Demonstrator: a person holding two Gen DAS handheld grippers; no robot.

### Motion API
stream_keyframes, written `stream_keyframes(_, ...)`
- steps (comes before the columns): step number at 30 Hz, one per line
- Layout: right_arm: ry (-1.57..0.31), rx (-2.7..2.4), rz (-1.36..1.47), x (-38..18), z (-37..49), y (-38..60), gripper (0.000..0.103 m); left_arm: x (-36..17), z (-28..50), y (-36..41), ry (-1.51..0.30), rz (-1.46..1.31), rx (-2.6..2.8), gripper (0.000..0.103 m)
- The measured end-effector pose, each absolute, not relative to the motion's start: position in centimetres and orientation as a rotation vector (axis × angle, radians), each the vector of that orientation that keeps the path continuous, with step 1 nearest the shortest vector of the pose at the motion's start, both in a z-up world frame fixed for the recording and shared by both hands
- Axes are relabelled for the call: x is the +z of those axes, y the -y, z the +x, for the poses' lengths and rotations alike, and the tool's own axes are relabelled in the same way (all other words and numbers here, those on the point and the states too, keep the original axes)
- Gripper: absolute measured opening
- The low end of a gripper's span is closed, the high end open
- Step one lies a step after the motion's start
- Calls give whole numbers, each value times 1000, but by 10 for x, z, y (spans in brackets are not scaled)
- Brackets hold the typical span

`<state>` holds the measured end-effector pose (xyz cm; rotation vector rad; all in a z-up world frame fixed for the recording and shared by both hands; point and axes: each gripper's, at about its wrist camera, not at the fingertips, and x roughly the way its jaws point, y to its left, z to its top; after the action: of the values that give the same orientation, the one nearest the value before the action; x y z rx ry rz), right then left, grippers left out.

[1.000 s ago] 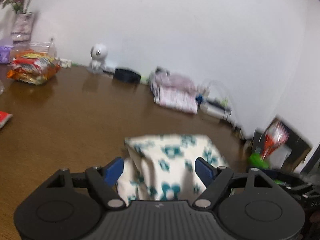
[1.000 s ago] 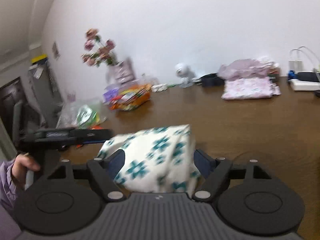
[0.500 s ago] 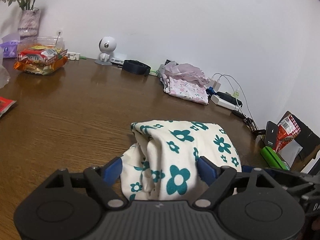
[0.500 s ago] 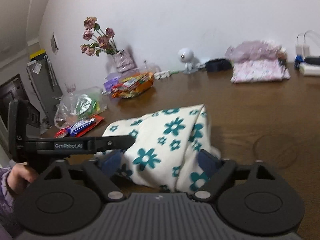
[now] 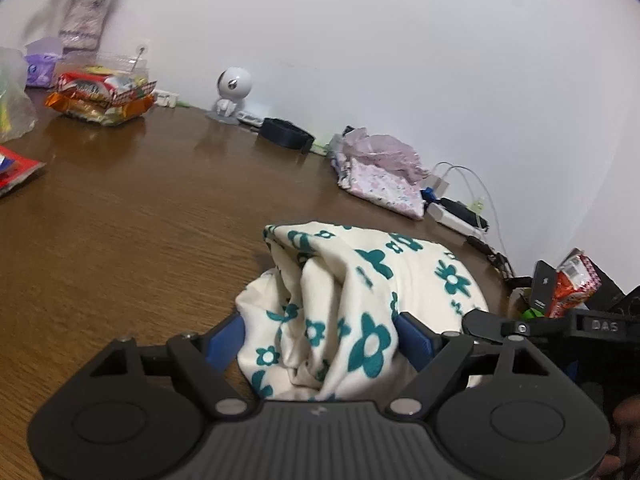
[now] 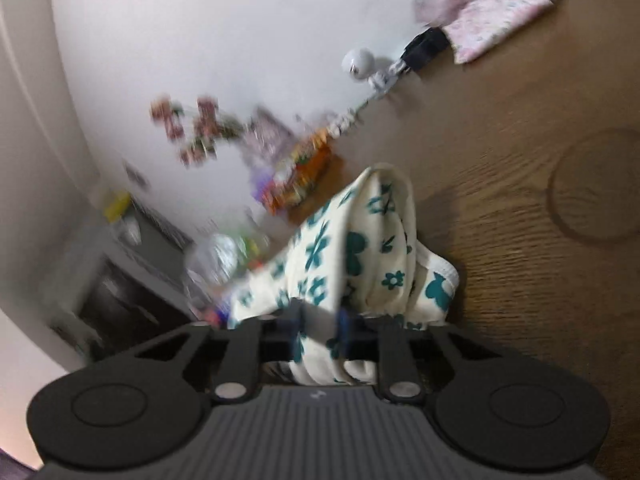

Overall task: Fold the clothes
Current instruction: 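Grasp the folded bundle with both grippers and lift it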

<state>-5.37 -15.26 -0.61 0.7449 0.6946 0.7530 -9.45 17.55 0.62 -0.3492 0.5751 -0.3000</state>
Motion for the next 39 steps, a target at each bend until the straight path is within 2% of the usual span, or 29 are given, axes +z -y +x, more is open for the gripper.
stream_keyframes(3, -643, 667, 527, 13, -74, 145, 40, 16, -105, -185, -571, -346, -306, 80)
stream_keyframes(4, -626, 646, 440, 20, -83, 141, 59, 19, -112, -186, -571, -331, -315, 79)
stream_keyframes(5, -617, 639, 396, 23, -89, 139, 65, 19, -117, -185, -574, -316, -325, 76)
stream_keyframes(6, -620, 629, 368, 23, -93, 137, 65, 19, -122, -184, -578, -302, -335, 63)
stream_keyframes(7, -638, 621, 358, 21, -93, 135, 65, 17, -125, -182, -603, -297, -341, 52)
stream_keyframes(8, -659, 612, 350, 17, -92, 133, 65, 13, -125, -179, -628, -305, -340, 34)
stream_keyframes(10, -675, 624, 380, 9, -87, 130, 59, 5, -127, -178, -629, -338, -331, 31)
stream_keyframes(11, -675, 636, 408, 6, -85, 130, 37, 4, -128, -177, -621, -342, -326, 31)
stream_keyframes(12, -672, 650, 424, 6, -83, 129, 29, 3, -129, -176, -614, -345, -322, 28)
stream_keyframes(13, -669, 666, 438, 5, -81, 129, 28, 2, -129, -176, -611, -342, -321, 28)
stream_keyframes(15, -663, 719, 494, 5, -75, 131, 16, -1, -128, -177, -602, -339, -313, 28)
stream_keyframes(17, -655, 805, 600, 5, -68, 137, 10, -3, -128, -179, -594, -338, -306, 27)
stream_keyframes(20, -688, 875, 715, -2, -60, 143, 9, -4, -126, -183, -587, -345, -302, 27)
stream_keyframes(23, -725, 842, 683, -9, -56, 137, 9, -4, -124, -180, -572, -304, -291, 26)
stream_keyframes(25, -720, 775, 529, -1, -62, 129, 13, -3, -122, -178, -569, -282, -300, 31)
stream_keyframes(27, -712, 727, 421, 8, -68, 125, 28, 3, -122, -184, -566, -298, -325, 35)
stream_keyframes(28, -690, 714, 402, 15, -71, 127, 34, 6, -123, -186, -565, -306, -338, 42)
stream_keyframes(29, -665, 701, 383, 22, -74, 129, 47, 8, -123, -189, -563, -314, -351, 46)
stream_keyframes(30, -631, 677, 370, 30, -77, 131, 52, 11, -123, -192, -562, -323, -363, 57)
stream_keyframes(31, -612, 665, 369, 36, -77, 132, 53, 15, -122, -194, -548, -341, -365, 61)
stream_keyframes(34, -613, 675, 431, 40, -55, 127, 60, 20, -110, -192, -530, -358, -330, 57)
stream_keyframes(35, -642, 659, 459, 36, -44, 121, 54, 19, -104, -187, -548, -362, -317, 53)
stream_keyframes(36, -691, 635, 498, 29, -33, 116, 30, 17, -101, -183, -567, -364, -317, 44)
stream_keyframes(37, -728, 632, 531, 22, -26, 114, 19, 15, -98, -178, -584, -366, -317, 44)
stream_keyframes(39, -745, 610, 552, 12, -23, 114, 14, 12, -99, -171, -577, -333, -297, 44)
